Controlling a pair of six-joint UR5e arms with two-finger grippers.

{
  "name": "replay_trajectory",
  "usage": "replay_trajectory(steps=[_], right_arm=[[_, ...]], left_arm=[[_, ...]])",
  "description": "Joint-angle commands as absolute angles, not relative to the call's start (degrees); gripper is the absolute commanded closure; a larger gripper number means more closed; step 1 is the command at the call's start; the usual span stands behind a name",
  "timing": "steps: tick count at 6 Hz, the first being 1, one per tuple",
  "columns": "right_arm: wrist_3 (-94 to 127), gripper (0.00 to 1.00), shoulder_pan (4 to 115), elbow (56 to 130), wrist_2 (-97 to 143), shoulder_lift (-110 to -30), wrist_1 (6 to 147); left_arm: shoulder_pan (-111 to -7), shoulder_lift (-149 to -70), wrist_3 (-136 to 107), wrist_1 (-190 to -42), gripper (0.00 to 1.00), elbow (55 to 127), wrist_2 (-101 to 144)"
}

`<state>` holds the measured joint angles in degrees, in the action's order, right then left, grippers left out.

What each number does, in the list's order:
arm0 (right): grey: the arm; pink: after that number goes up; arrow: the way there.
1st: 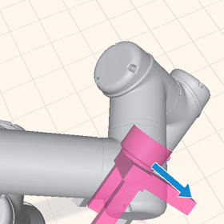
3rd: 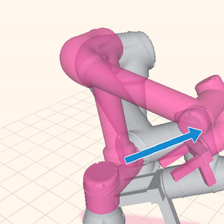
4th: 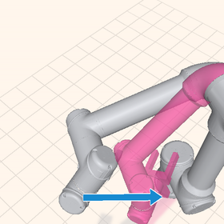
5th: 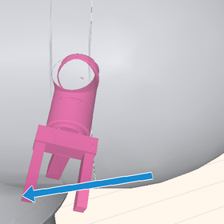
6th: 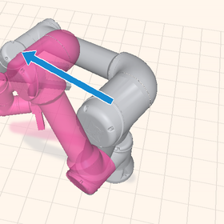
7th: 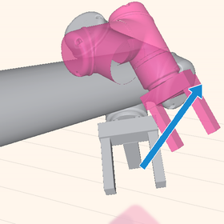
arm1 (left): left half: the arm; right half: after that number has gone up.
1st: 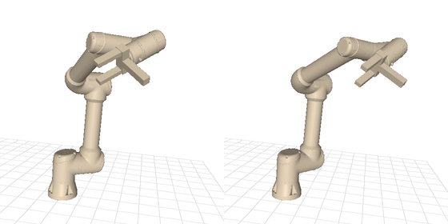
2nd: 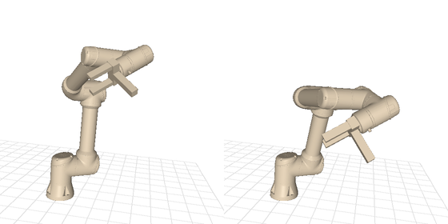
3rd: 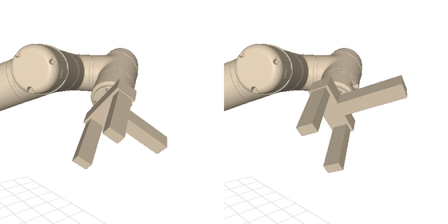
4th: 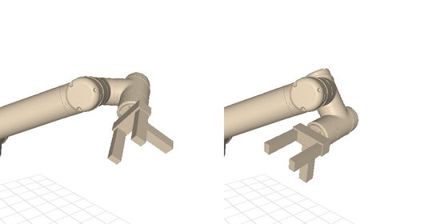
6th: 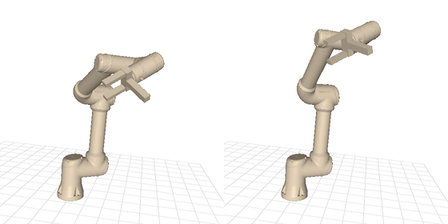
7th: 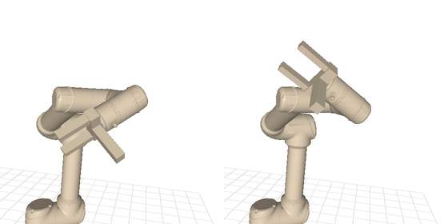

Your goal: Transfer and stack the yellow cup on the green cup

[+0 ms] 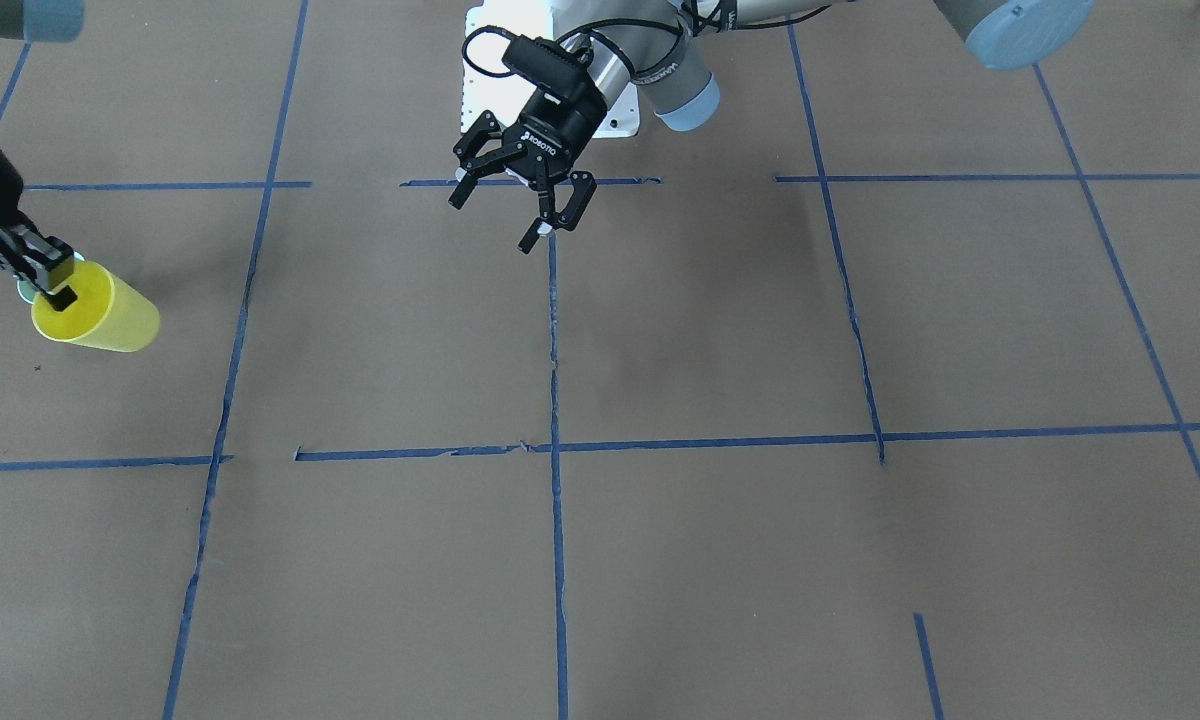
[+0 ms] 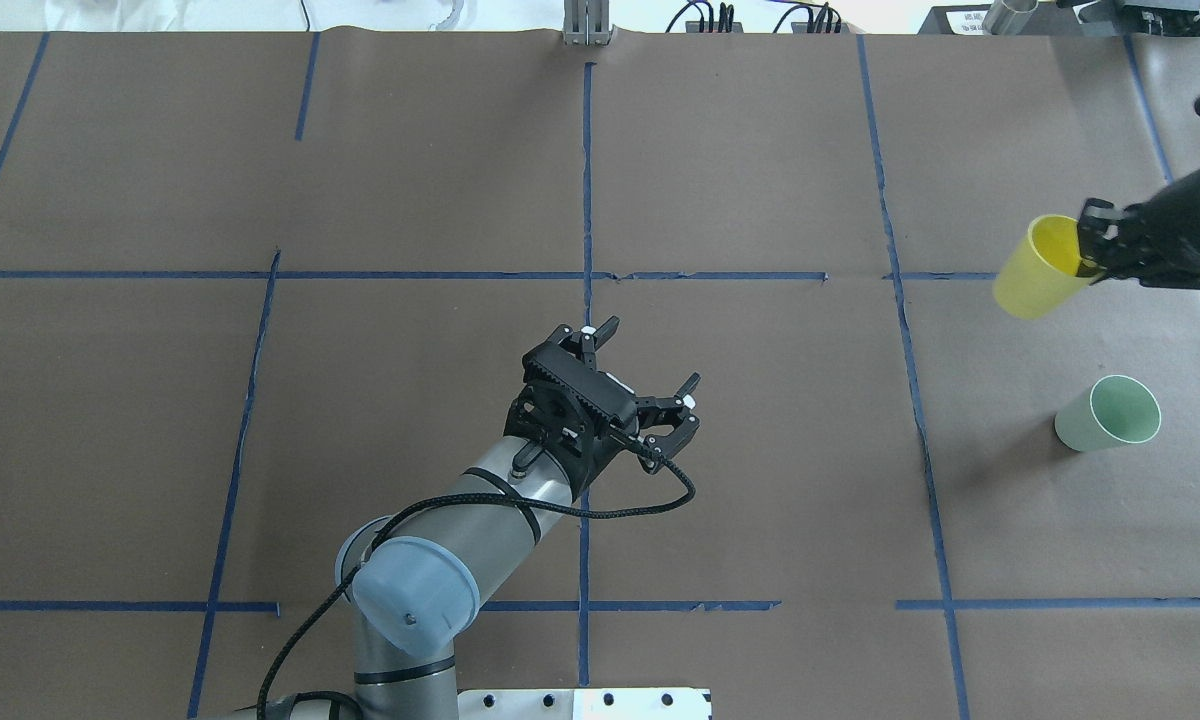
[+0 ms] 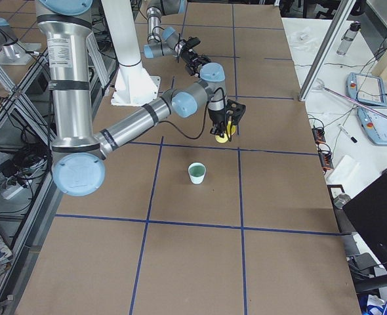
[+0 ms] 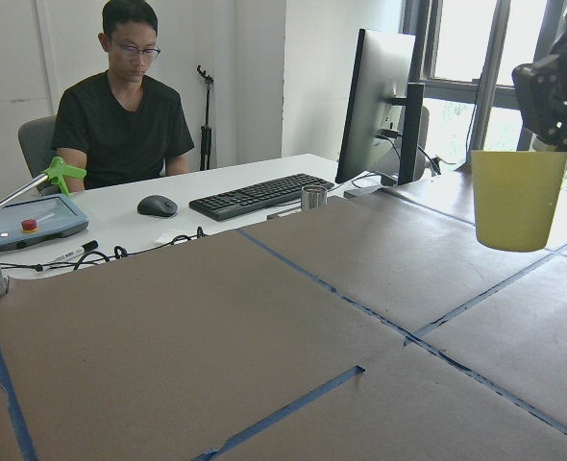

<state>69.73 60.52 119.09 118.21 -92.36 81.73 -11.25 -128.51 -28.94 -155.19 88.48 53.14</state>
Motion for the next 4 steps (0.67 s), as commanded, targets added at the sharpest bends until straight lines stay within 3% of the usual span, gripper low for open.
replay_trajectory(steps=[1,2,4], right_arm=[[66.54,1.0,61.61,118.75,118.83,-107.42,66.18],[67.4,1.0,61.61,117.87,118.83,-111.32,58.79],[67.76,1.0,61.35,117.86,118.21,-110.92,57.92]], left_arm=[[-11.25,-129.2,-28.92,-156.35,0.0,88.42,51.86],[-11.25,-129.03,-28.83,-156.27,0.0,88.33,51.77],[-11.25,-128.94,-28.83,-156.27,0.0,88.24,51.77]])
